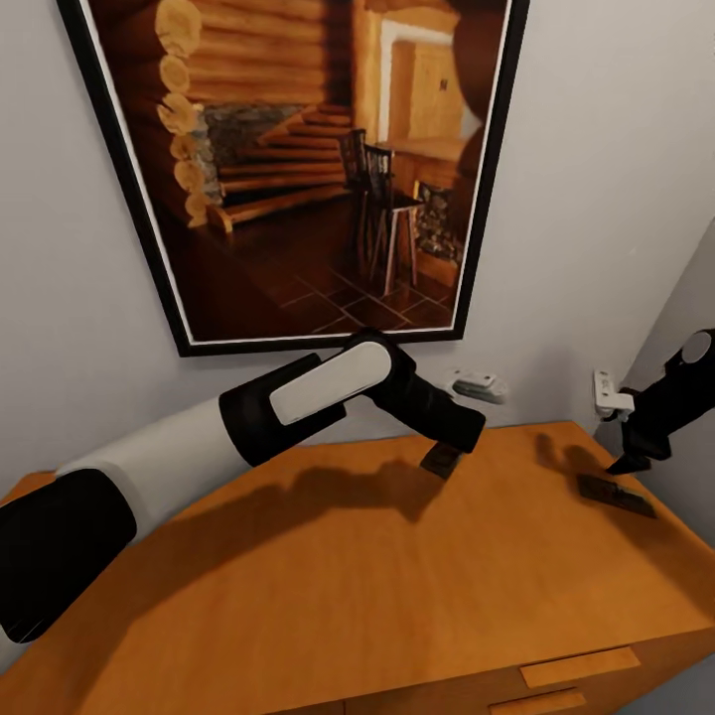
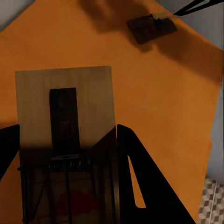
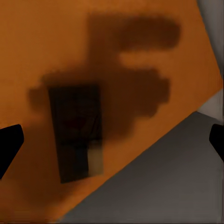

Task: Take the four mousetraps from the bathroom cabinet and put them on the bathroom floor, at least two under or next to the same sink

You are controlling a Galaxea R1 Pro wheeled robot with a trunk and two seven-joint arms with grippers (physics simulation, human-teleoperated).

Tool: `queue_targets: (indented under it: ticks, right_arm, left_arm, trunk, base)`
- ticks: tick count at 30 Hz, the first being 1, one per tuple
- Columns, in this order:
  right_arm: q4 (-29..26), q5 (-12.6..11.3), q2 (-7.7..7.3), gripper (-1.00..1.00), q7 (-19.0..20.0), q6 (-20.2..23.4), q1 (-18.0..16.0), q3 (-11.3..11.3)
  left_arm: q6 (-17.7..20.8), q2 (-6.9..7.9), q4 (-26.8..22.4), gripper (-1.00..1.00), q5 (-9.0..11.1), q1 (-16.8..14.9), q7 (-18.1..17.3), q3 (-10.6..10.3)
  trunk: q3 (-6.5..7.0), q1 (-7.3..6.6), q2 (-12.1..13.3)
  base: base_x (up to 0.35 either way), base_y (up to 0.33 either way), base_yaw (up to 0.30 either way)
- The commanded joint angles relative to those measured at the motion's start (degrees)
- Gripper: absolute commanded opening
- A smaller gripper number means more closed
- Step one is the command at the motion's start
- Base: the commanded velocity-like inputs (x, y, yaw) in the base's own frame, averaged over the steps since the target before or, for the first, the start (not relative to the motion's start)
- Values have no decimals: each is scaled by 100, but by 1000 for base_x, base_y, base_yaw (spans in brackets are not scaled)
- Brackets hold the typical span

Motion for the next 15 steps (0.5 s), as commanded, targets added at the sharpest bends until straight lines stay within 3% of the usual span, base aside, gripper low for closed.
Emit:
queue_targets:
  ticks: [1, 15]
  right_arm:
    - [-2, 29, -25, 100, 26, 7, -15, 24]
    - [42, 230, -9, 100, 18, -92, -9, 49]
  left_arm:
    - [6, -3, -18, -100, 40, -7, 45, 1]
    - [4, -5, -43, -100, 41, -7, 45, 8]
  trunk:
    - [-7, 0, -4]
    - [-7, 0, -4]
  base:
    - [0, -36, 0]
    - [83, -84, 0]
